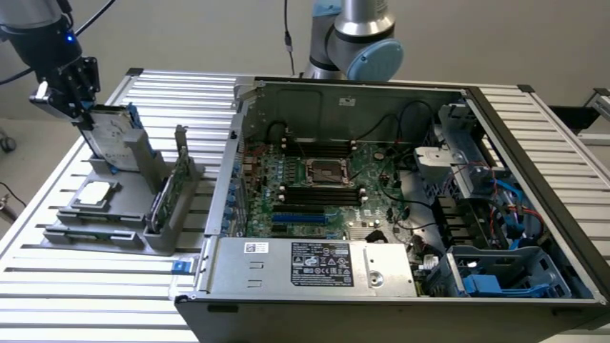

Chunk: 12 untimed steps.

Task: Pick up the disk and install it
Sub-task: 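Pick up the disk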

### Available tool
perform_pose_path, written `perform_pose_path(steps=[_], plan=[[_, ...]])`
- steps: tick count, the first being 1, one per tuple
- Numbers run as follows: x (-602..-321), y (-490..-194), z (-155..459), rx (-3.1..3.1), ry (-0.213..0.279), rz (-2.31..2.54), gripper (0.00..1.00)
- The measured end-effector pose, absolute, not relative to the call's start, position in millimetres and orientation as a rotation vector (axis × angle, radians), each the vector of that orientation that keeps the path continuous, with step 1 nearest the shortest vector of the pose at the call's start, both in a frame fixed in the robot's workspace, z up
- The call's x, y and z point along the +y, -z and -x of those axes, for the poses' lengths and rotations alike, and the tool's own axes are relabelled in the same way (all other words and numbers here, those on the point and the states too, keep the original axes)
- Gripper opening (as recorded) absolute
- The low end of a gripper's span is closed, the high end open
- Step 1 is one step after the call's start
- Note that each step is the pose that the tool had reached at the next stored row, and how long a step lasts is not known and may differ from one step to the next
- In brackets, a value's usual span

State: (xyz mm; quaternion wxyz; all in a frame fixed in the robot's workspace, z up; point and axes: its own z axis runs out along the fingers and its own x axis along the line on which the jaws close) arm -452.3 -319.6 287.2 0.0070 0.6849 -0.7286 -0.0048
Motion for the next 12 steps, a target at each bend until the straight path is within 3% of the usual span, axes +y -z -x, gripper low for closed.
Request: perform_pose_path(steps=[12], plan=[[-319.6,-296.2,450.9,-2.279,0.015,-2.142,0.33]])
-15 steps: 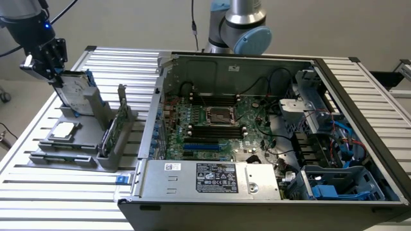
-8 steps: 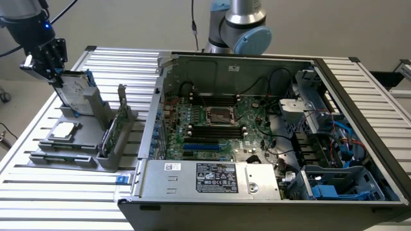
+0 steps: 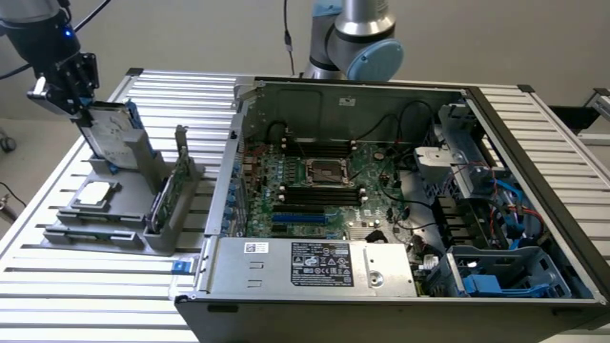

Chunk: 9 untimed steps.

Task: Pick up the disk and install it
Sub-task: 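Pick up the disk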

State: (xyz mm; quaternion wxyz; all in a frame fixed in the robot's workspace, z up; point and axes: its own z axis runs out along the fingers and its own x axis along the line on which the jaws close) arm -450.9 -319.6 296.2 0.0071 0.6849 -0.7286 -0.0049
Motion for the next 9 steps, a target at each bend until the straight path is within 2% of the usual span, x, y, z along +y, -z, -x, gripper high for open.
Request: perform_pose_path(steps=[9], plan=[[-320,-328,446,-2.278,0.016,-2.141,0.33]])
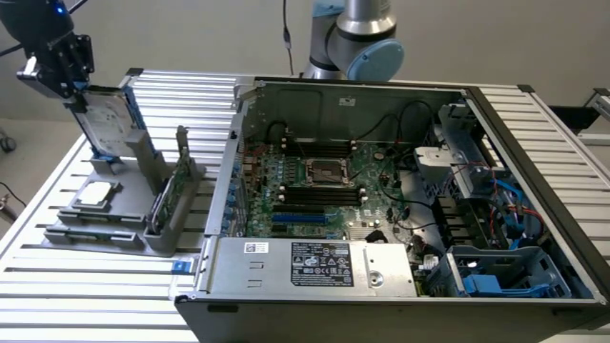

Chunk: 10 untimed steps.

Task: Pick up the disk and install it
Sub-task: 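Pick up the disk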

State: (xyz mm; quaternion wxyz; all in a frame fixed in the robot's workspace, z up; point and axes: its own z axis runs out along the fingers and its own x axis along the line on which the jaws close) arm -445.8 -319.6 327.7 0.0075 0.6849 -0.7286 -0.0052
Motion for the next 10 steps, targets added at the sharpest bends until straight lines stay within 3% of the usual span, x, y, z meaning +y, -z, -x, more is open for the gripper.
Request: perform_pose_path(steps=[10], plan=[[-321,-373,440,-2.278,0.017,-2.141,0.33]])
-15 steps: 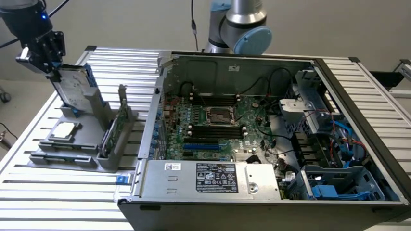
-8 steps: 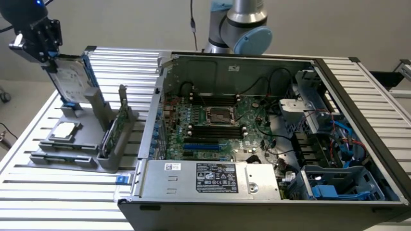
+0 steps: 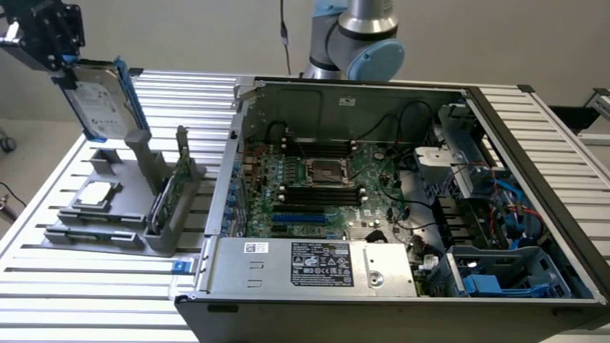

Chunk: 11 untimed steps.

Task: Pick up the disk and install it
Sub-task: 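Pick up the disk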

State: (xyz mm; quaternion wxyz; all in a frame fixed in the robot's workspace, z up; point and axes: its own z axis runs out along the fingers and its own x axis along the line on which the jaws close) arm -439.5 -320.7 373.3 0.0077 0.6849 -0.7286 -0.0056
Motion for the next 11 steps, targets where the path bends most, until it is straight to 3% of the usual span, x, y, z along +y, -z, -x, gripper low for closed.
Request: perform_pose_path(steps=[11], plan=[[-324,-421,395,-2.272,0.031,-2.136,0.33]])
